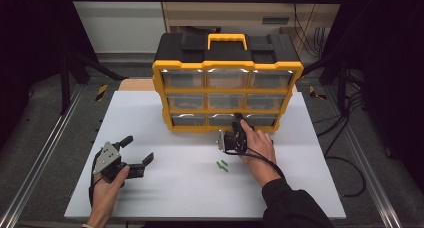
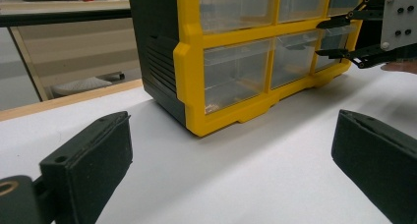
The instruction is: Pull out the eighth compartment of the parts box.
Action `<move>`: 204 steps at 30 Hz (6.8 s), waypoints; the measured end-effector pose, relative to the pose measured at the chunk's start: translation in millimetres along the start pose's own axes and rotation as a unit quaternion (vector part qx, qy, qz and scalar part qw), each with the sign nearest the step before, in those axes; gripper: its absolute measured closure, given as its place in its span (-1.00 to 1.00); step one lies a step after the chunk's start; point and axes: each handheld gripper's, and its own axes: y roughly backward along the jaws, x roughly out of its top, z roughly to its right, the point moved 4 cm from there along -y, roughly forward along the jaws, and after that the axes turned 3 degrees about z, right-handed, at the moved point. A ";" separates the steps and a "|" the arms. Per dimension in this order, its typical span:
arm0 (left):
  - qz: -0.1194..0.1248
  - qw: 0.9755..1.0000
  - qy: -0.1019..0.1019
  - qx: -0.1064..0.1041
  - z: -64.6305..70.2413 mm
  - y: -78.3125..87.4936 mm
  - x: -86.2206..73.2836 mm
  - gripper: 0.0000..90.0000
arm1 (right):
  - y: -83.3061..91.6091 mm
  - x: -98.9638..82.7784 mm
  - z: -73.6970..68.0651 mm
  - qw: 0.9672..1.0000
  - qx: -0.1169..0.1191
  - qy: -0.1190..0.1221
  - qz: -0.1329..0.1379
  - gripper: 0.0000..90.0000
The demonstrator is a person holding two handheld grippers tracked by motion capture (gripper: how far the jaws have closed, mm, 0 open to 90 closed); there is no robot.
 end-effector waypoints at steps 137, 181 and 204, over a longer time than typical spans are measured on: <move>-0.004 1.000 -0.007 0.004 -1.3 1.3 0.6 -0.97 | 30.1 6.1 -5.4 0.999 -0.037 0.007 -0.022 0.70; -0.007 1.000 -0.010 0.003 -0.6 1.0 0.4 -0.97 | 50.4 8.9 -12.3 0.999 -0.044 0.011 -0.013 0.69; -0.008 1.000 -0.010 0.002 -0.4 0.7 0.2 -0.97 | 59.2 8.1 -14.4 0.999 -0.045 0.007 -0.010 0.69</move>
